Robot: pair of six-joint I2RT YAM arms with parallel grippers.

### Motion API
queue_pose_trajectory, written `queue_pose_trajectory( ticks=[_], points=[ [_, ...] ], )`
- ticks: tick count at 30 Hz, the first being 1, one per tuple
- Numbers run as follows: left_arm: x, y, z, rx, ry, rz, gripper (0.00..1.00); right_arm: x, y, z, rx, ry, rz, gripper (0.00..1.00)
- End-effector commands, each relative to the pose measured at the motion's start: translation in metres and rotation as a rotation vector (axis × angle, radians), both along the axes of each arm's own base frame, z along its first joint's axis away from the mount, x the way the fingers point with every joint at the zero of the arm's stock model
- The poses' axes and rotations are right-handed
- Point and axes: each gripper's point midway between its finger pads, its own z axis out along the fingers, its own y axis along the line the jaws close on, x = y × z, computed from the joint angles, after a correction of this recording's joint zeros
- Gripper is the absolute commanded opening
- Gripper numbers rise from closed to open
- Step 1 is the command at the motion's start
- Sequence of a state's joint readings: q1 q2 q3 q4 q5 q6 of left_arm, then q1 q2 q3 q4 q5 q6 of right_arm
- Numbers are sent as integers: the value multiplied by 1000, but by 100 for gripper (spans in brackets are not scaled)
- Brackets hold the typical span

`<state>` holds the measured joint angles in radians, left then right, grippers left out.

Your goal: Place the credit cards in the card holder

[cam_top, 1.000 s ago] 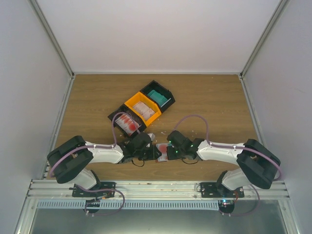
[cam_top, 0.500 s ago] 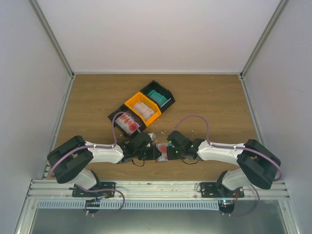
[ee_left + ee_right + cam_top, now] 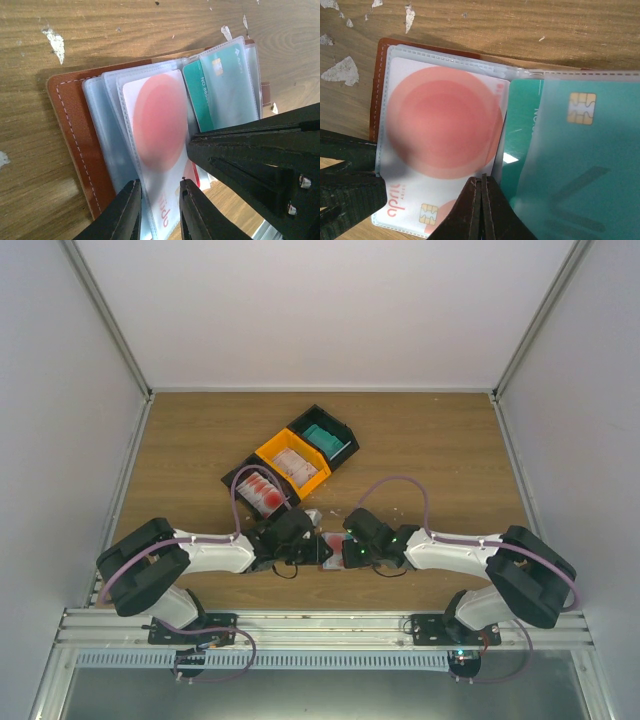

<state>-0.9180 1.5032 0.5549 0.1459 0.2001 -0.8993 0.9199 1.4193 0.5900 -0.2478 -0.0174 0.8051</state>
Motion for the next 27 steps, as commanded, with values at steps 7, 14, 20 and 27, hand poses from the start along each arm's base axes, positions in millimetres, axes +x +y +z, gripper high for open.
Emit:
queue_pose_trajectory(
  ticks=[7, 14, 20, 27],
  points=[
    [18, -12, 22, -31, -101, -11, 30, -19, -28, -30, -118, 69, -7, 0],
    [25, -9, 20, 20, -137, -11, 36, -19, -27, -30, -116, 68, -6, 1],
    [28, -11, 20, 35, -158, -26, 36, -19, -28, -33, -121, 68, -3, 1],
    [28, -6, 11, 69, -139, -10, 37, -22, -25, -33, -109, 85, 7, 0]
  ],
)
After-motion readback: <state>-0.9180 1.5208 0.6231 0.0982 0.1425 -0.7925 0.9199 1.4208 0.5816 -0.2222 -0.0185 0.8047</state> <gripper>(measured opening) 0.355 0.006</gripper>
